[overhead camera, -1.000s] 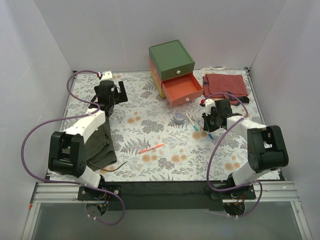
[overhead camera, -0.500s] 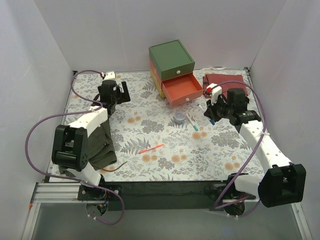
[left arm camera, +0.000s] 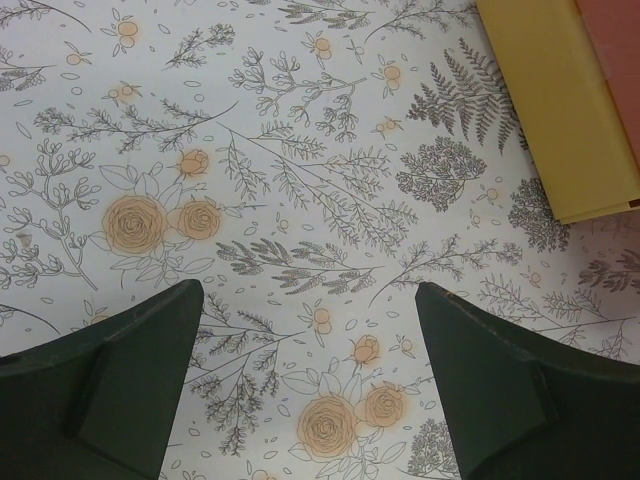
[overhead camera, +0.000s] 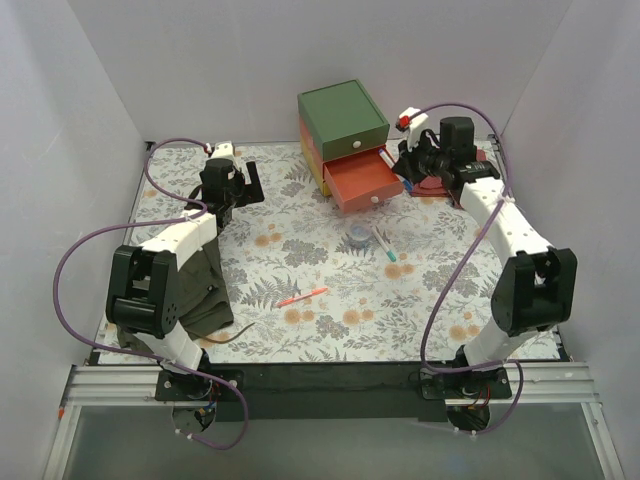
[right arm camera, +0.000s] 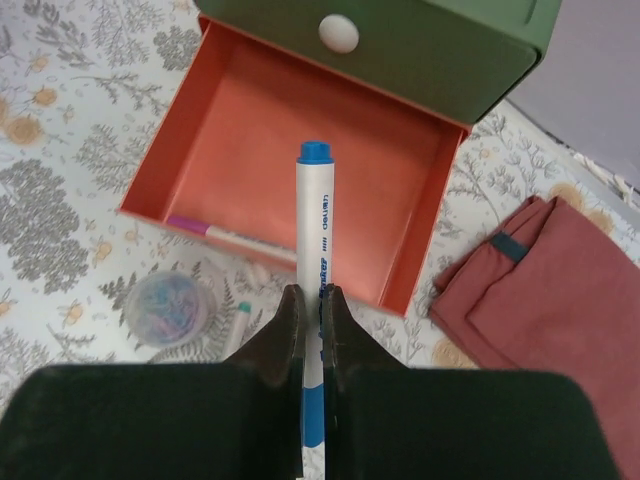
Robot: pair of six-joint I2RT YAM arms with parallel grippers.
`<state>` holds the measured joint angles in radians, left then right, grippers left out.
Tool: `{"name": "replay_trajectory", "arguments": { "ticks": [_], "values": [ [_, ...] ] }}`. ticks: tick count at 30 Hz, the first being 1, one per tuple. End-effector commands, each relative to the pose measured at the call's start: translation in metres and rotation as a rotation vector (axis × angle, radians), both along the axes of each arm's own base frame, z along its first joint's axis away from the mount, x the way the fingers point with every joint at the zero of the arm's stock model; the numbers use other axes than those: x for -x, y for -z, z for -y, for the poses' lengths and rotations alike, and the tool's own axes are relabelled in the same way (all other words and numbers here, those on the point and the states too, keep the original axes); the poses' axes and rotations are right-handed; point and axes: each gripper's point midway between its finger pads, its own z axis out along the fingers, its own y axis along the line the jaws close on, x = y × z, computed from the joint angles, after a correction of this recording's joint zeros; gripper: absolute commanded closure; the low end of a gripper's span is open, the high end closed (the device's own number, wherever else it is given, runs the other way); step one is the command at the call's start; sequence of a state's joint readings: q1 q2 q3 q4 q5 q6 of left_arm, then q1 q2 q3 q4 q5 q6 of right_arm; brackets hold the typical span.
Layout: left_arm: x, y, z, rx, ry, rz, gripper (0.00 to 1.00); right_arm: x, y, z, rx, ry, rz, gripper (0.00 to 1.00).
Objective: Sort the stationery into containers
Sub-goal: Place the pen in the drawer.
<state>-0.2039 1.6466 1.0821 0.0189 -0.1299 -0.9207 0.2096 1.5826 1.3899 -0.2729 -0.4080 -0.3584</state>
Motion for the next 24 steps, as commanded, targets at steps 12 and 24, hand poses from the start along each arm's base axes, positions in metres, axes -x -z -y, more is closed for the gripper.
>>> {"name": "replay_trajectory", "arguments": {
  "ticks": [12,24],
  "values": [
    [0.004,-0.037,-0.001,0.015,0.014,0.074,0.11,-0.04,-0.018,-0.069,0.339,-0.373,0.429,0.99],
    [-0.001,-0.038,0.002,0.026,0.02,0.083,0.11,-0.025,0.012,-0.081,0.578,-0.531,0.554,0.99]
  ]
}}
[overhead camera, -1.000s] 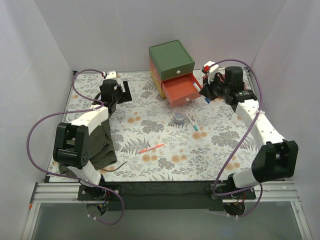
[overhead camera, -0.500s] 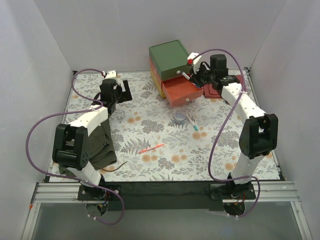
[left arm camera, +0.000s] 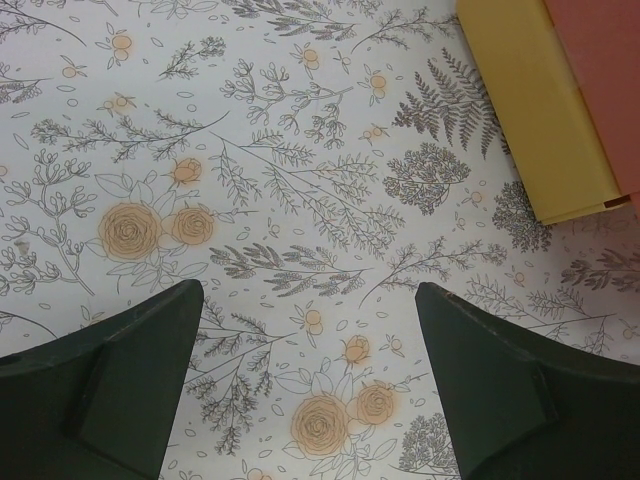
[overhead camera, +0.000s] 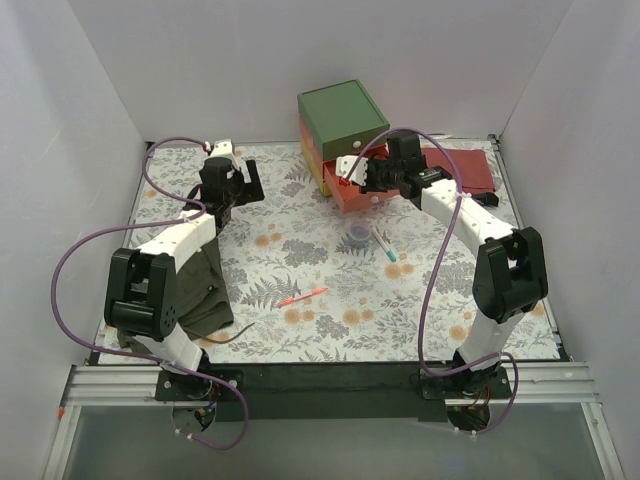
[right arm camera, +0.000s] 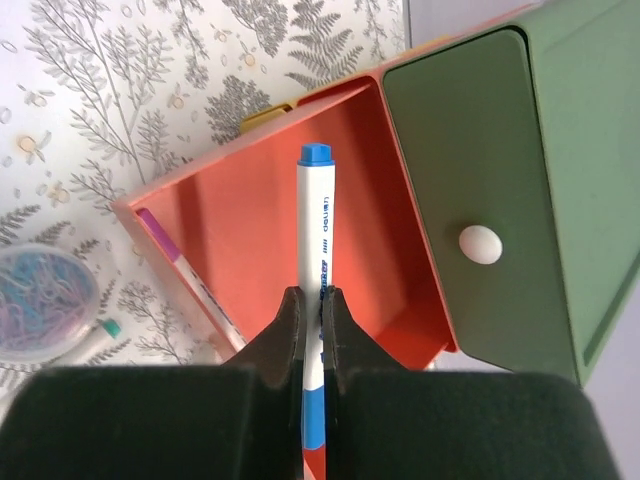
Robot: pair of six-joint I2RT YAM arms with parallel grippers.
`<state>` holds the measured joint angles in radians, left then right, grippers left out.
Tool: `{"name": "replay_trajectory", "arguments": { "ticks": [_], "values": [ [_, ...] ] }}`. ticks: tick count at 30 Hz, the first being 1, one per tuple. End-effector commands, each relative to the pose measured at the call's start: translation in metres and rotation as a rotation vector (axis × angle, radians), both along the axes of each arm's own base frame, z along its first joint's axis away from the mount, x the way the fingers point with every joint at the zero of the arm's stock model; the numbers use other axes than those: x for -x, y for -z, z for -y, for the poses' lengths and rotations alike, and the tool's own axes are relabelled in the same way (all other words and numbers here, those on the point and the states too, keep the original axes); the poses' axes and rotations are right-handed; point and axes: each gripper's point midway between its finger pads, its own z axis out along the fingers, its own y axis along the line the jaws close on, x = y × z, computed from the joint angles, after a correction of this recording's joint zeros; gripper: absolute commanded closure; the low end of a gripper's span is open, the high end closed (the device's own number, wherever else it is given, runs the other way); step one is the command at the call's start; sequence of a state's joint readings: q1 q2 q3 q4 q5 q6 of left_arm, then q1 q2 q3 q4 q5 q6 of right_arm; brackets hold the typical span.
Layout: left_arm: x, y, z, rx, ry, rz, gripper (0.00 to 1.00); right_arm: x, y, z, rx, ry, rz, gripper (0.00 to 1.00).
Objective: Sort the stationery into containers
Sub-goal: Place the pen in the drawer, then pick up the pen from the center of the board.
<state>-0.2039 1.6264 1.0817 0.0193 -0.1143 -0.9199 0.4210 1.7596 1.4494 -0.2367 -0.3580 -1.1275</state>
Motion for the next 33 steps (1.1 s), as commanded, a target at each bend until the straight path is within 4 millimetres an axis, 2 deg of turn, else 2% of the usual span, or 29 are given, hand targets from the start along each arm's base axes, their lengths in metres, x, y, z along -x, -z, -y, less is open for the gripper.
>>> {"name": "replay_trajectory", "arguments": {
  "ticks": [1,7,12,13,21,23,24,27,28,29,30,31,32,33],
  "values": [
    [-0.002,-0.028,0.0,0.017,0.008,0.063,0.11,-0.007,-0.025,0.004,0.049,-0.007,0.135,0.99],
    [-0.005,-0.029,0.002,0.02,0.015,0.064,0.11,-0.01,-0.019,0.003,0.063,0.009,0.138,0.98],
    [-0.004,-0.027,0.001,0.019,0.014,0.061,0.11,-0.013,-0.016,0.004,0.061,0.03,0.143,0.75],
    [-0.004,-0.028,0.001,0.019,0.014,0.062,0.11,-0.013,-0.016,0.005,0.058,0.038,0.14,0.68],
    [-0.003,-0.026,0.002,0.022,0.014,0.059,0.11,-0.013,-0.021,0.004,0.017,0.072,0.125,0.62],
    [-0.004,-0.028,0.002,0.024,0.015,0.063,0.11,-0.013,-0.028,0.008,-0.002,0.106,0.121,0.62],
    [-0.005,-0.029,0.002,0.023,0.016,0.066,0.11,-0.013,-0.041,0.011,-0.031,0.133,0.136,0.62],
    [-0.004,-0.031,0.0,0.018,0.009,0.074,0.11,-0.01,-0.059,0.022,-0.188,0.265,0.045,0.62],
    [-0.004,-0.031,-0.001,0.014,0.002,0.074,0.11,-0.005,-0.07,0.026,-0.247,0.301,0.015,0.62],
    [-0.003,-0.03,-0.002,0.01,0.001,0.073,0.11,0.003,-0.069,0.029,-0.369,0.398,-0.105,0.62],
    [-0.003,-0.031,-0.002,0.009,0.0,0.076,0.11,0.009,-0.078,0.041,-0.434,0.451,-0.143,0.62],
    [-0.002,-0.028,-0.003,0.006,-0.004,0.072,0.11,0.025,-0.053,0.046,-0.46,0.498,-0.267,0.62],
    [-0.002,-0.028,-0.003,0.006,-0.004,0.074,0.11,0.038,-0.042,0.049,-0.53,0.565,-0.382,0.62],
    [-0.001,-0.027,-0.003,0.008,-0.006,0.072,0.11,0.052,-0.042,0.054,-0.566,0.593,-0.429,0.63]
  ]
}}
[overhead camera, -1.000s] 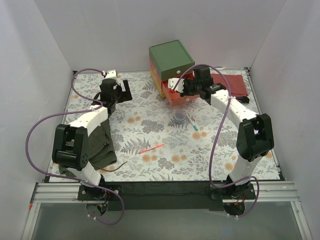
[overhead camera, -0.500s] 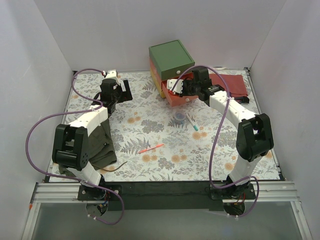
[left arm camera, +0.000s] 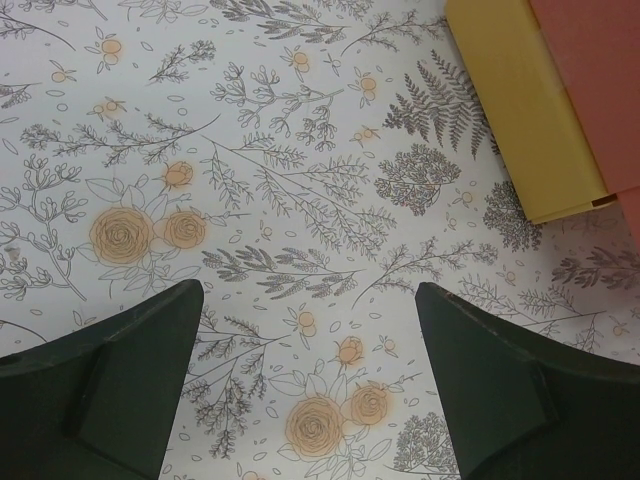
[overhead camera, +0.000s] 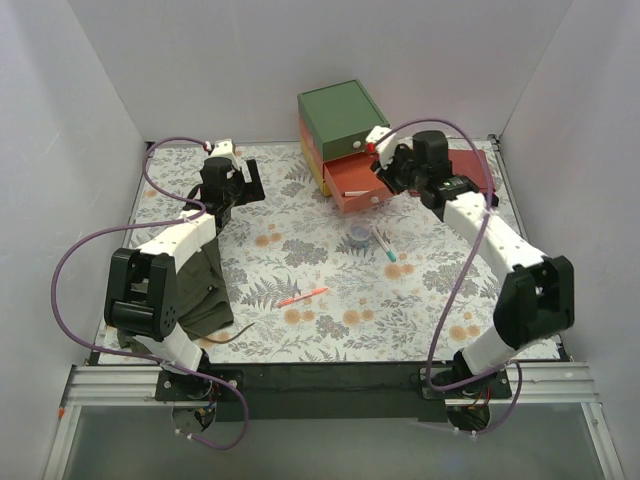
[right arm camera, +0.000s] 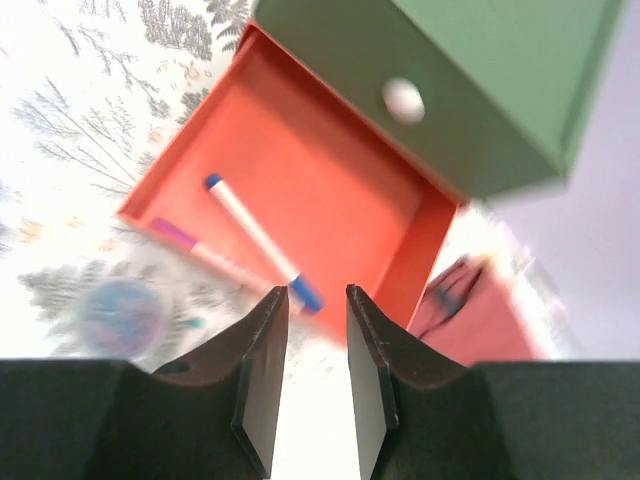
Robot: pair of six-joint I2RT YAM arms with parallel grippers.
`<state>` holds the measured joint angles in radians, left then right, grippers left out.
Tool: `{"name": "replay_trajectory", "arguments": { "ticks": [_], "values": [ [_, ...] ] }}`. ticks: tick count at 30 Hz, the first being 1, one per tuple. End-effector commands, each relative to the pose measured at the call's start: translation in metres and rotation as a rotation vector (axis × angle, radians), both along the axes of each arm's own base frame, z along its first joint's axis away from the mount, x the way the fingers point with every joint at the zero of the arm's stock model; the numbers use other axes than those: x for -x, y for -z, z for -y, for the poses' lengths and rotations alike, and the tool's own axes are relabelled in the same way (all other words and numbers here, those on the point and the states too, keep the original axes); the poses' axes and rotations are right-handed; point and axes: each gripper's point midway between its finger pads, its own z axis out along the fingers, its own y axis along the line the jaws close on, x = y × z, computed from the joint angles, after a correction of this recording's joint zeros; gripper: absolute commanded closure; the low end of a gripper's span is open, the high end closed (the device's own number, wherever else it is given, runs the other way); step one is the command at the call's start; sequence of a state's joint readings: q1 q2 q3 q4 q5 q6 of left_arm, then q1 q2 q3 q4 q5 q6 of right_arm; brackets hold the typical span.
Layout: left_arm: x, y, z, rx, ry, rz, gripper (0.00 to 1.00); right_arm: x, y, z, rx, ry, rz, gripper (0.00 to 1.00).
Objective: Sort the stationery into containers
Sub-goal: Pick up the pen from the center of the board.
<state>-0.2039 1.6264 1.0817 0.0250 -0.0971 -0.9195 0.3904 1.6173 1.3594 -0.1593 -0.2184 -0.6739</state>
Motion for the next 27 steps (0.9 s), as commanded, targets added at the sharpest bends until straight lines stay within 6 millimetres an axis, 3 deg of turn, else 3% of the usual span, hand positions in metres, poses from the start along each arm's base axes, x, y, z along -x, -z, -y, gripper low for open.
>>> {"name": "replay_trajectory", "arguments": {
  "ticks": [1,4,5,8,12,27],
  "values": [
    [0.0,-0.025,-0.007,0.003,-0.023,0.065,0.11,0.065,0.025,0.019,-0.337,0.227,-0.361,0.64],
    [0.002,-0.021,-0.006,0.006,-0.02,0.057,0.11,0.102,0.039,0.019,-0.413,0.239,-0.474,0.66],
    [0.002,-0.021,-0.006,0.005,-0.02,0.055,0.11,0.114,0.055,0.019,-0.412,0.245,-0.524,0.67],
    [0.003,-0.02,-0.007,0.0,-0.023,0.054,0.11,0.127,0.071,0.022,-0.392,0.24,-0.549,0.67],
    [0.004,-0.014,-0.005,0.005,-0.014,0.04,0.11,0.117,0.096,0.029,-0.327,0.297,-0.562,0.68],
    [0.011,-0.005,-0.009,-0.008,-0.024,0.017,0.11,0.099,0.142,0.036,-0.282,0.416,-0.625,0.68]
  ]
}}
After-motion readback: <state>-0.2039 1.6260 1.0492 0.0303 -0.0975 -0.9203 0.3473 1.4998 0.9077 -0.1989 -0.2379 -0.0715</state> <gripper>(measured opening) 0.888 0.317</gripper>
